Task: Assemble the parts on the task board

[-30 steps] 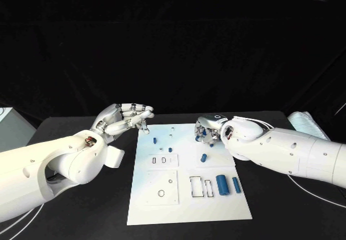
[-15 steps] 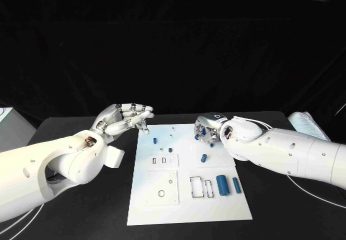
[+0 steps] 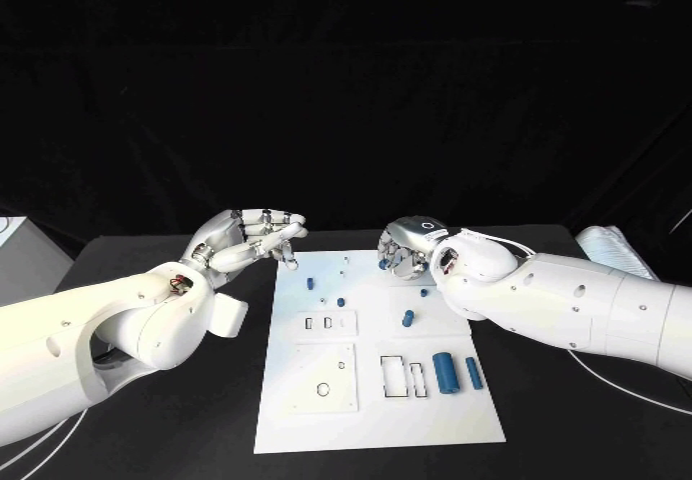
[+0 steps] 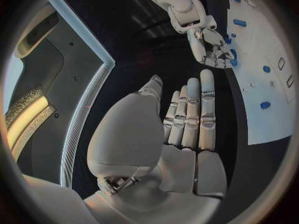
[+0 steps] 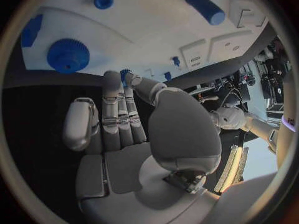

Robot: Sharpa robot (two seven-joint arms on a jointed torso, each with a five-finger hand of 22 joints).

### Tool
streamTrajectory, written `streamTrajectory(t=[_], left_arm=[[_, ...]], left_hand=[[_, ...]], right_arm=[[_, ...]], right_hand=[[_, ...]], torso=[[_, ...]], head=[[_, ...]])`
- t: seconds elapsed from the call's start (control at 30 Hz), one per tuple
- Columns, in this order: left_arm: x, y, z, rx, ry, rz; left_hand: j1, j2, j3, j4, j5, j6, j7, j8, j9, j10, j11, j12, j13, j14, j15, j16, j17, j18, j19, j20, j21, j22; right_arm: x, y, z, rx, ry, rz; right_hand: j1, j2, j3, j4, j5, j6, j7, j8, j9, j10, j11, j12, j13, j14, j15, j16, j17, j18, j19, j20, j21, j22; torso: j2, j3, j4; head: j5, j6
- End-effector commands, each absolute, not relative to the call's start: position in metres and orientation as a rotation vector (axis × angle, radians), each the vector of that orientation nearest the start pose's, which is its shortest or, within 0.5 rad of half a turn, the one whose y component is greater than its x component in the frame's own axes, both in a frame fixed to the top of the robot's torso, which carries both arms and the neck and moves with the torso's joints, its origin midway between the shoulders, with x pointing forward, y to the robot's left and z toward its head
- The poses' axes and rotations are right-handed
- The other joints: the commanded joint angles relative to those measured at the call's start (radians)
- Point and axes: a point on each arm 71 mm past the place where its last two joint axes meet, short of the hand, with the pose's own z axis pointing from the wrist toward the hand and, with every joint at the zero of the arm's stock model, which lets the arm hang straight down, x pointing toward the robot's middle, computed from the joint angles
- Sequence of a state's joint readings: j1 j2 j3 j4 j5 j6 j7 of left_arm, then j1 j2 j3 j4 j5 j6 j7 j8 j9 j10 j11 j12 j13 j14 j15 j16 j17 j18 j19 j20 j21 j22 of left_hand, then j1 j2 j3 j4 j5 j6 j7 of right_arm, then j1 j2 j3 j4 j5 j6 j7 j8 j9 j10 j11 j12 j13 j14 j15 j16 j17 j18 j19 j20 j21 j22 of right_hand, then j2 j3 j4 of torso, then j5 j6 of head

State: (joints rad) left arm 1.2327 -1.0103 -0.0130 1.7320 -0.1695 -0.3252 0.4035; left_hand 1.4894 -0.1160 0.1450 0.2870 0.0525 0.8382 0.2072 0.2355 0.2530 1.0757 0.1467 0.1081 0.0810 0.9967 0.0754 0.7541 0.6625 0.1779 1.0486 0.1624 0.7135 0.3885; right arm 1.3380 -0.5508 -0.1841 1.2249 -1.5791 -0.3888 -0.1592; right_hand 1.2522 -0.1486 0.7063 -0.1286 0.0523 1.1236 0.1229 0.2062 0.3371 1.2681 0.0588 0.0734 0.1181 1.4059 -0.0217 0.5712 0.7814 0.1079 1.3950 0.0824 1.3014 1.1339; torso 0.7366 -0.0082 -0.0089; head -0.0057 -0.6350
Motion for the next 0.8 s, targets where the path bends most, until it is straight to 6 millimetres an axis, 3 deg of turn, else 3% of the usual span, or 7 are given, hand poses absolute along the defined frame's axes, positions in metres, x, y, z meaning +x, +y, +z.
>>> streamTrajectory(t=[0.03,0.3,0.43,0.8], left_arm=[[0.454,0.223,-0.131,-0.861,1.405,-1.596],[0.454,0.222,-0.129,-0.857,1.404,-1.599],[0.455,0.221,-0.127,-0.852,1.402,-1.602],[0.456,0.220,-0.122,-0.841,1.396,-1.605]], left_hand=[[-0.002,0.005,-0.004,0.000,-0.004,-0.007,0.000,-0.007,0.001,-0.008,-0.002,-0.006,0.001,-0.004,0.000,-0.005,-0.002,0.002,-0.007,-0.002,0.007,0.001],[-0.001,0.005,-0.004,0.000,-0.004,-0.007,0.000,-0.007,0.001,-0.009,-0.001,-0.006,0.001,-0.004,0.000,-0.006,-0.002,0.002,-0.008,-0.002,0.007,0.001],[0.000,0.005,-0.004,-0.001,-0.004,-0.008,0.000,-0.007,0.002,-0.010,-0.001,-0.007,0.001,-0.005,0.001,-0.007,-0.002,0.002,-0.009,-0.001,0.007,0.002],[0.000,0.005,-0.004,-0.001,-0.004,-0.008,0.000,-0.007,0.002,-0.010,-0.001,-0.007,0.001,-0.005,0.001,-0.007,-0.002,0.002,-0.009,-0.001,0.007,0.002]], right_arm=[[0.545,-0.131,-0.165,-0.328,1.479,0.462],[0.553,-0.112,-0.159,-0.330,1.443,0.468],[0.557,-0.104,-0.157,-0.337,1.435,0.471],[0.561,-0.094,-0.157,-0.347,1.444,0.475]], right_hand=[[-0.009,0.002,-0.001,0.000,0.005,-0.005,0.003,0.006,0.003,0.002,0.002,-0.004,-0.001,0.001,-0.001,0.007,0.001,-0.017,0.004,-0.004,0.002,-0.001],[-0.011,0.003,-0.001,0.002,0.005,-0.007,0.003,0.006,0.004,0.002,0.002,-0.004,-0.001,0.003,-0.001,0.008,0.002,-0.019,0.008,-0.004,0.009,0.010],[-0.013,0.003,-0.001,0.003,0.004,-0.008,0.003,0.006,0.006,0.002,0.002,-0.005,-0.001,0.004,-0.001,0.009,0.003,-0.019,0.008,-0.003,0.009,0.010],[-0.020,0.001,-0.003,0.006,0.002,-0.012,0.004,0.006,0.008,0.001,0.003,-0.006,-0.002,0.007,0.000,0.011,0.005,-0.019,0.009,-0.003,0.009,0.011]], torso=[[0.003,0.0001,0.0031],[0.005,-0.0021,0.0052],[0.010,-0.0056,0.0120],[0.022,-0.0134,0.0205]], head=[[0.002,0.002],[0.003,0.002],[0.001,0.003],[0.000,0.004]])
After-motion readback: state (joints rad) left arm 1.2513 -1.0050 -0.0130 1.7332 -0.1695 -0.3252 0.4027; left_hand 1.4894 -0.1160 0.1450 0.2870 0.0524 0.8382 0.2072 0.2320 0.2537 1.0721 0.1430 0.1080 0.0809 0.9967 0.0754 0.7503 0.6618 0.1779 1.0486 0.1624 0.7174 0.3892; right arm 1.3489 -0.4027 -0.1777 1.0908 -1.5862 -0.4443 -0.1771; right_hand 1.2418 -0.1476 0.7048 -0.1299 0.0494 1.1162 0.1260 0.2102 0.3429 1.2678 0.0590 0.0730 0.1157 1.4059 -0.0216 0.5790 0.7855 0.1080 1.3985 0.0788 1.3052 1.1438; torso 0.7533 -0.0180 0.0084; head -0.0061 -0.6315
